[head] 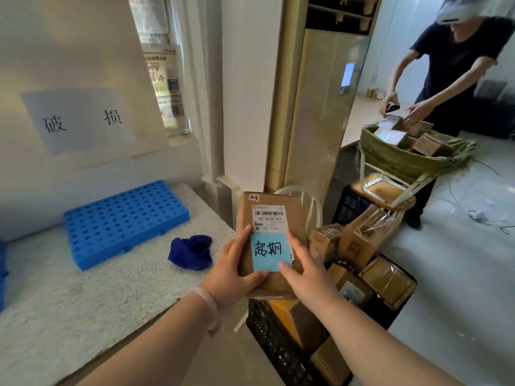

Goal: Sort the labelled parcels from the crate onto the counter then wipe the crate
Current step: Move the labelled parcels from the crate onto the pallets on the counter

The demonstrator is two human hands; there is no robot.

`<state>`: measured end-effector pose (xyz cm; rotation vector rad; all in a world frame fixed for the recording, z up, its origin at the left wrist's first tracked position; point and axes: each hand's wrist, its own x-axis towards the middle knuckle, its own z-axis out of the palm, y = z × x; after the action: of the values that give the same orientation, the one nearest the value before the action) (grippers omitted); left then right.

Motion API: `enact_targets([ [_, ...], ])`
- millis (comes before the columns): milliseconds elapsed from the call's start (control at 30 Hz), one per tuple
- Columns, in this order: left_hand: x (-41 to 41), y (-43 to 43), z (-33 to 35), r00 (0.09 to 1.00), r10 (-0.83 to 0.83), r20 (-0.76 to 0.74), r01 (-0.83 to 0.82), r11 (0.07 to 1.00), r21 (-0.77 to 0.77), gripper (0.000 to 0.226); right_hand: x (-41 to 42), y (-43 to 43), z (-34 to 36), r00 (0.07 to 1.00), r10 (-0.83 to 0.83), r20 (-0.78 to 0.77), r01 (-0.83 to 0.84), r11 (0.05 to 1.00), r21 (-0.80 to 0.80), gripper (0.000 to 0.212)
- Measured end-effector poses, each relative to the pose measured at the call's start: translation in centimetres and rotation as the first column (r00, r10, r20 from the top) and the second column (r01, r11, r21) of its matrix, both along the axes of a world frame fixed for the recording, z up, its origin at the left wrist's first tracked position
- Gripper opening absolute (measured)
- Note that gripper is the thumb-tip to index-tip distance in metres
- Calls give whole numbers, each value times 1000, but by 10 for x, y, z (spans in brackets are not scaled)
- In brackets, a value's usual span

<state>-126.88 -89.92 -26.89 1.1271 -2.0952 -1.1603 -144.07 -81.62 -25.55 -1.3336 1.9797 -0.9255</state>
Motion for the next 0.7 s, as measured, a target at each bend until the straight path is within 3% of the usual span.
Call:
enact_targets([
  [300,143,-40,-4,970,243,-9,-243,969,37,92,130,-84,-13,980,197,-30,-198,980,-20,63],
  [700,385,-84,-24,859,512,25,-512,855,78,90,362,-184,-34,869,495,-9,-495,867,-51,65],
])
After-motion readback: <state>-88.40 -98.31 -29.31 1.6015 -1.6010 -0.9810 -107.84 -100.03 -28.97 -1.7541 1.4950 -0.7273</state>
